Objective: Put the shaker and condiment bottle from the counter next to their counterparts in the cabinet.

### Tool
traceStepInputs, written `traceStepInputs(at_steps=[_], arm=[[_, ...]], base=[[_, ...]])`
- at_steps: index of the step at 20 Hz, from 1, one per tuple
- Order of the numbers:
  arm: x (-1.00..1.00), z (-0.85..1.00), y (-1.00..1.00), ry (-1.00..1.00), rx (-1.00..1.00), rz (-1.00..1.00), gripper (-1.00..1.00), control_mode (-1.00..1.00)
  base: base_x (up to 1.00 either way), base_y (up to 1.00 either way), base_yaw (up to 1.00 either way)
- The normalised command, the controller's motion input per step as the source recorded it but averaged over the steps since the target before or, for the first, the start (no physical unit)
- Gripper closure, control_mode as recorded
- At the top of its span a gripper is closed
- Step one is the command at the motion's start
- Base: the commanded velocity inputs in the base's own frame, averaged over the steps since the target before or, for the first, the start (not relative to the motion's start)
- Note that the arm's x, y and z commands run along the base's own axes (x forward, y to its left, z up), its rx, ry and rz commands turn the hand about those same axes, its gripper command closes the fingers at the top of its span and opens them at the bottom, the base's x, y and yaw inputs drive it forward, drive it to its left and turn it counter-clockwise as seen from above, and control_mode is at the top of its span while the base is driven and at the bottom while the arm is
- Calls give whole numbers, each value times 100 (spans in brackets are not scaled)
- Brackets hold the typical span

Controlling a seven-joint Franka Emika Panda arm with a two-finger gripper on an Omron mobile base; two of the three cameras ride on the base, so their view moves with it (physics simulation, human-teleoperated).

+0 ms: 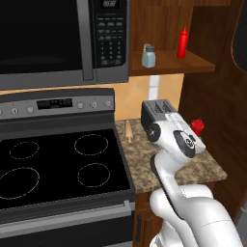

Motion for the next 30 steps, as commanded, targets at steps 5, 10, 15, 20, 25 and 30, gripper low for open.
traceStepInputs(at_steps=[5, 10, 15, 20, 25, 30], arm=[[-55, 92, 0, -8, 0, 0, 100, -100], [-49, 95, 0, -6, 0, 0, 100, -100], [-37, 89, 8, -1, -1, 0, 100, -100], [-3, 73, 21, 4, -5, 2, 100, -100], [0, 70, 10, 5, -6, 6, 100, -100], [0, -2, 58, 18, -21, 8, 100, -100]], base=[[0, 0, 0], [0, 0, 0], [0, 0, 0], [0, 0, 0], [0, 0, 0], [0, 0, 0]])
